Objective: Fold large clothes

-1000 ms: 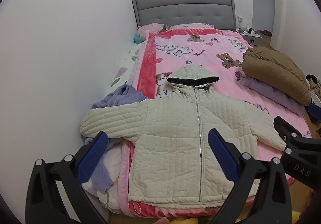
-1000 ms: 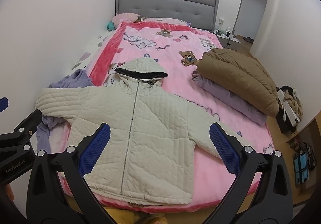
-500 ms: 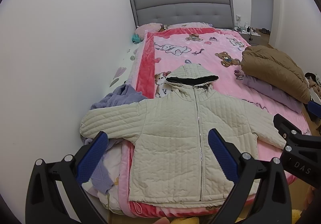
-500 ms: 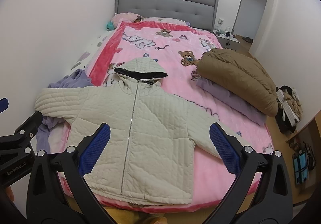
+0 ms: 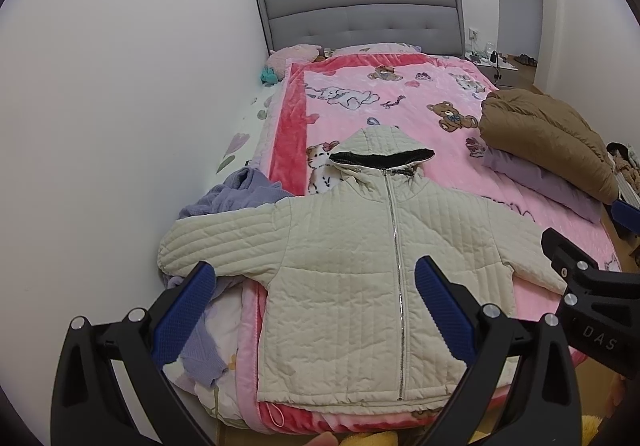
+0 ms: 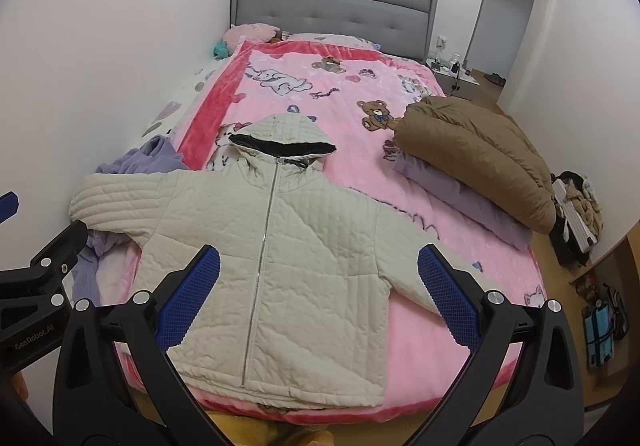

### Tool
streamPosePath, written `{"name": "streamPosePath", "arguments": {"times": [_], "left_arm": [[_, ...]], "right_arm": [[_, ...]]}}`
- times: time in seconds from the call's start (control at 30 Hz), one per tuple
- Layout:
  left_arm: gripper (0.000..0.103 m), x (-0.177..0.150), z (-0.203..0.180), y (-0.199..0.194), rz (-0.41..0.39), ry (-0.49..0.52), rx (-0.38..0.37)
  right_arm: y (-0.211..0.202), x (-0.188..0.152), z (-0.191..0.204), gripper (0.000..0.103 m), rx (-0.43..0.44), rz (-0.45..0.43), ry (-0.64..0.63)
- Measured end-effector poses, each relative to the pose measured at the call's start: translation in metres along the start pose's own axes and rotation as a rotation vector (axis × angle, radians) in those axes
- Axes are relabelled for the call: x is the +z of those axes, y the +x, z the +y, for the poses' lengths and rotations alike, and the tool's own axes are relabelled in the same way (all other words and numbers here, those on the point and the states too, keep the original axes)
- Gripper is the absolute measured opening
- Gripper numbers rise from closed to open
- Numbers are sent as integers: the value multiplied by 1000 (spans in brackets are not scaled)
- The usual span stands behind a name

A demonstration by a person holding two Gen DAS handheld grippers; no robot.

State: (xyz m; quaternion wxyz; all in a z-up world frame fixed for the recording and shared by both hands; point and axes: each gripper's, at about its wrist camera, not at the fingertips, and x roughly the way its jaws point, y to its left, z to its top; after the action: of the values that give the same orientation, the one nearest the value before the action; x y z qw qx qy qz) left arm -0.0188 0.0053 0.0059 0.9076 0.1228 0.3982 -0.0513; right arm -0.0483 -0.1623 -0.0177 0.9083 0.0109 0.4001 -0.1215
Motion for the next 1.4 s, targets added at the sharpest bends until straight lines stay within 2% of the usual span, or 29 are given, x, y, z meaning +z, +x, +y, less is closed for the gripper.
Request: {"name": "streamPosePath", "arguments": {"times": [0.23,0.37,0.57,0.7,0.77,0.87,0.97,1.07,1.17,1.27,1.4], "left_arm": [[98,-1,2,6,10,-7,-5],[98,-3,11,13,30,-55,-37],[98,-21,45,31,0,-170,-56],[98,-34,81,51,-36,-246,-7],[98,-40,103,71,-18,-279,2],[98,-53,146,115,-21,-357,-52],[98,-73,202,180,-36,-503,-222],[98,-91,242,236,-48,-588,-282],[98,-102,267,285,-56,-648,-322],[98,-110,282,323,-27,-725,-380],[98,-129,303,363,-33,-886,-430]], "right_arm": [[0,1,0,95,3,6,-4],[3,6,6,95,22,-1,-13],[20,16,12,95,142,-10,-8],[36,22,30,95,179,2,3],[46,27,43,95,174,10,10],[56,34,63,95,170,-7,28],[70,42,96,95,132,4,28],[91,46,133,95,104,23,-15],[113,44,170,95,100,57,-93],[135,37,205,95,83,120,-182],[155,28,230,95,69,174,-242]]}}
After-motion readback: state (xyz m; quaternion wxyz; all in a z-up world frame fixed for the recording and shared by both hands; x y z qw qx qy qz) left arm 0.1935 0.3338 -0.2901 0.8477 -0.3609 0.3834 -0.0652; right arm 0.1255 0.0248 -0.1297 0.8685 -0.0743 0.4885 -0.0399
